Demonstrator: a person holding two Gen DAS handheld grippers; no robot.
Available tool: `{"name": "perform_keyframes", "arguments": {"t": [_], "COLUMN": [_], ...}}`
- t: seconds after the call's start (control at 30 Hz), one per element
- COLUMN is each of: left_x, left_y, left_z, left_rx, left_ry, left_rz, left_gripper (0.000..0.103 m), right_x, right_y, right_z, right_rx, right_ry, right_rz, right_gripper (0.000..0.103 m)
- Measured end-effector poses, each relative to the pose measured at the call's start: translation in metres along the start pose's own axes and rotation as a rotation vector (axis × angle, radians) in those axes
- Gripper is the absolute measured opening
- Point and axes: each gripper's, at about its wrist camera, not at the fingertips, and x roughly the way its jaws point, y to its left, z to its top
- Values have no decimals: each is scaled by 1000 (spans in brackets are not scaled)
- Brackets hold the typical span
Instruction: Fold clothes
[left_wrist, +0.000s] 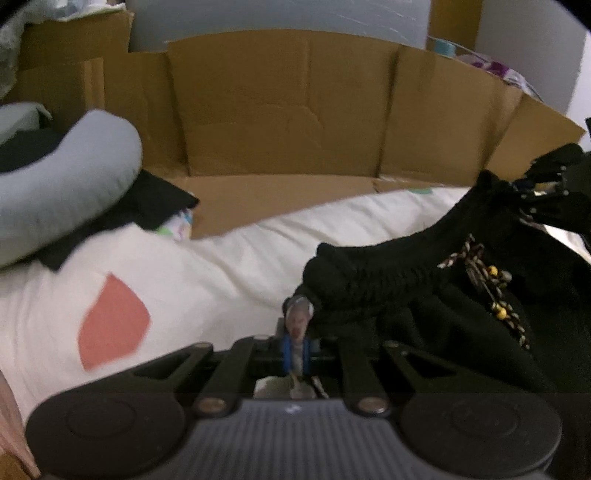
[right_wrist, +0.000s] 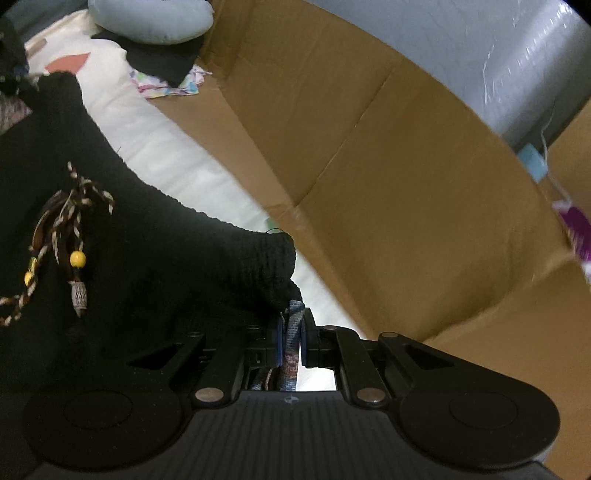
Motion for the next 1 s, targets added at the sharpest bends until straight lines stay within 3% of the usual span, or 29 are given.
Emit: {"name": "perform_keyframes", "arguments": {"t": [0.5, 0.63, 0.77, 0.8, 0.87, 0.93, 1.0], "left_x": [36, 55, 72, 72, 65, 55, 45], "left_y": [17, 18, 15, 16, 20, 24, 27], "left_z": [52, 54, 41, 37, 32, 29, 27], "left_rx": [18, -27, -68, -85, -127, -145, -159], "left_ry": [22, 72, 138, 145, 126, 109, 97], "left_rz": [139, 167, 213, 215, 198, 202, 199], "left_gripper": [5, 7, 20, 21, 27, 40, 42], "right_x": [47, 64, 83, 86, 85, 77, 69], "right_y": [-18, -17, -19, -20, -27, -36, -45], "right_z": [43, 47, 37, 33, 28, 23, 18], "right_rx": [-19, 5, 103, 131, 189, 248, 307], "right_ry": [23, 53, 104, 116, 122, 114, 107], "right_rz": [-84, -76, -23, -8, 21, 49, 77], "right_gripper": [7, 7, 13, 25, 28, 33, 40]}}
